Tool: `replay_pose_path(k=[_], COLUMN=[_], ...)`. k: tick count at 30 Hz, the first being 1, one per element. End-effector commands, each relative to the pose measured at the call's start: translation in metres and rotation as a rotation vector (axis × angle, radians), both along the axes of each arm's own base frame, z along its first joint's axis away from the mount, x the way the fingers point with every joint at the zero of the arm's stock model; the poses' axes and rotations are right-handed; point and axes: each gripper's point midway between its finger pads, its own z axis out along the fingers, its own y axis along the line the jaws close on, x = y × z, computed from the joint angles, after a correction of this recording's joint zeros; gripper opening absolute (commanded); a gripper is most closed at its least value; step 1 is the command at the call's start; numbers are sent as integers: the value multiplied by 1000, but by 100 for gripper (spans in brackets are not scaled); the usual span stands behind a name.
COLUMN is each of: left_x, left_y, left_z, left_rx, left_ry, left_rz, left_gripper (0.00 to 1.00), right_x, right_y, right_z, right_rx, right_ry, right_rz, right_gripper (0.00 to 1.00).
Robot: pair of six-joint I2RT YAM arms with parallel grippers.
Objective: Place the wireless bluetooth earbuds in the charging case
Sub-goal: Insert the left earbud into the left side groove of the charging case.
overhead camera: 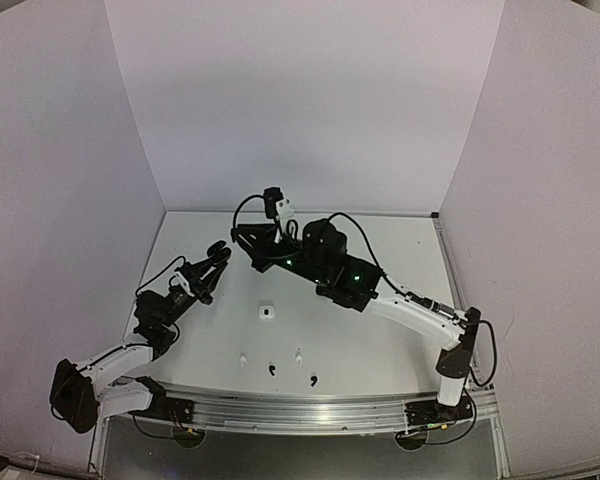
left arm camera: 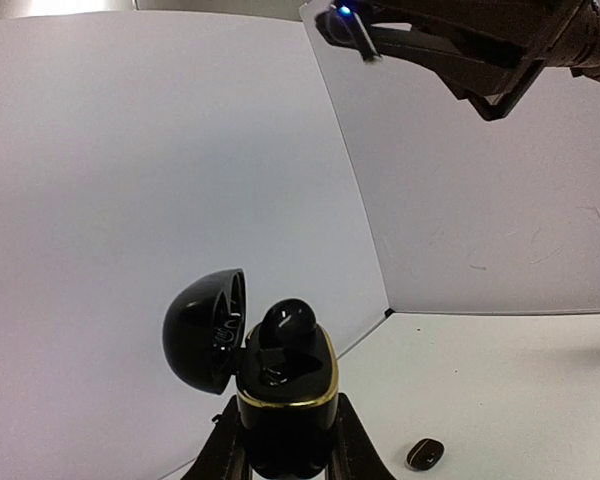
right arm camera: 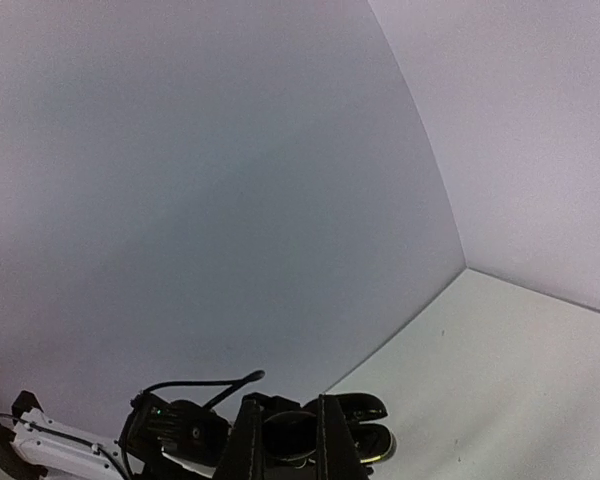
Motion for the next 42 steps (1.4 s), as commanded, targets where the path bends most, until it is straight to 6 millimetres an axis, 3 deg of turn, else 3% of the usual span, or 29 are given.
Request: replay_pose_path(k=[1, 10, 24, 42], left_x=[1, 3, 5, 6], left_y=[9, 14, 17, 17], left_z=[19, 25, 27, 28], left_rx=[-75, -127, -141, -140], left_ry=[-34, 2, 3, 6], left_rz=[36, 45, 64, 67], left_gripper=[0, 0, 0, 0], right_x=[-1, 0, 8, 14], right_y=[32, 60, 72, 76], right_z=[10, 3, -26, -45], right_rx=[131, 185, 148, 77], right_ry=[-97, -118, -82, -122], right_rz=[88, 142, 135, 109], right_gripper=[0, 0, 0, 0])
